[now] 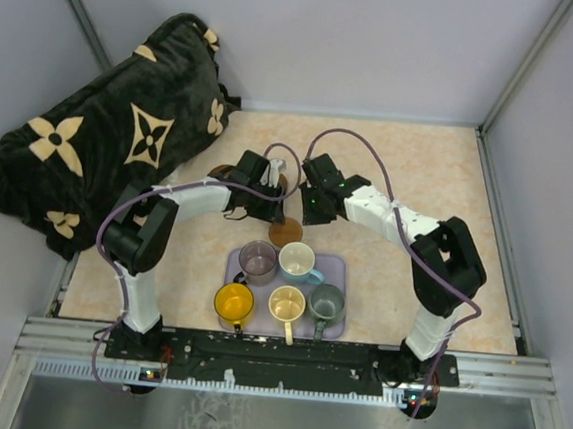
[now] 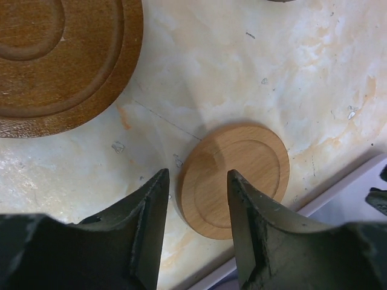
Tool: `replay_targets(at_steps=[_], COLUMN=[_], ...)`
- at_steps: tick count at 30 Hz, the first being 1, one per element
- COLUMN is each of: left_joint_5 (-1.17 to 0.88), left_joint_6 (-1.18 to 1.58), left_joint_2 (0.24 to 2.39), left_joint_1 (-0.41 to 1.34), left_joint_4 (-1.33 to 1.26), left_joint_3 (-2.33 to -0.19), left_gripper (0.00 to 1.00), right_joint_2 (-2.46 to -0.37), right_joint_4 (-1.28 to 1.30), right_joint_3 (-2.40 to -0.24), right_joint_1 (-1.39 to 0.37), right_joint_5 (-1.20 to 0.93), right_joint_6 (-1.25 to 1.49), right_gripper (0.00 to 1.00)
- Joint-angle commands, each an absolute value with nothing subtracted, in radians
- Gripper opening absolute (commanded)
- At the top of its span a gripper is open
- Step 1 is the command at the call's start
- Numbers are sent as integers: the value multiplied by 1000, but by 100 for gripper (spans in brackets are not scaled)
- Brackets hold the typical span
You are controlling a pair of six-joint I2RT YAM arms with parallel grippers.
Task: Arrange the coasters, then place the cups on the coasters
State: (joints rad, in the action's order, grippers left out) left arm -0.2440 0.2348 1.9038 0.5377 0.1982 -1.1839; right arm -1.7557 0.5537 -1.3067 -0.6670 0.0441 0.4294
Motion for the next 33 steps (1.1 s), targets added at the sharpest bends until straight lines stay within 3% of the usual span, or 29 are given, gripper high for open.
replay_targets(at_steps=[1,9,19,27,33], left_joint_5=[-218,-102,130,46,36], left_joint_6=[219,228,199,186,190], left_joint_2=[1876,1729,1416,1162,1171], left_joint_1=[546,546,490,317,307], left_joint_4=[208,182,308,354,371], left_joint_3=[-1179,-1113,-1051,-1013,-999], left_gripper=[52,69,71,75,75], right_joint_2=[-1764,-1824,-1903,-1926,-1955], right_joint_4=[474,440,400,372,412], right_joint_3=[-1307,-1351,-1359,-1302,-1266], right_joint_1=[-670,-683,-698,-698,-685], right_joint_5=[-23,-62,-71,-18,72], right_joint_6=[412,391,395,414,444], right_gripper=[21,20,20,19,17])
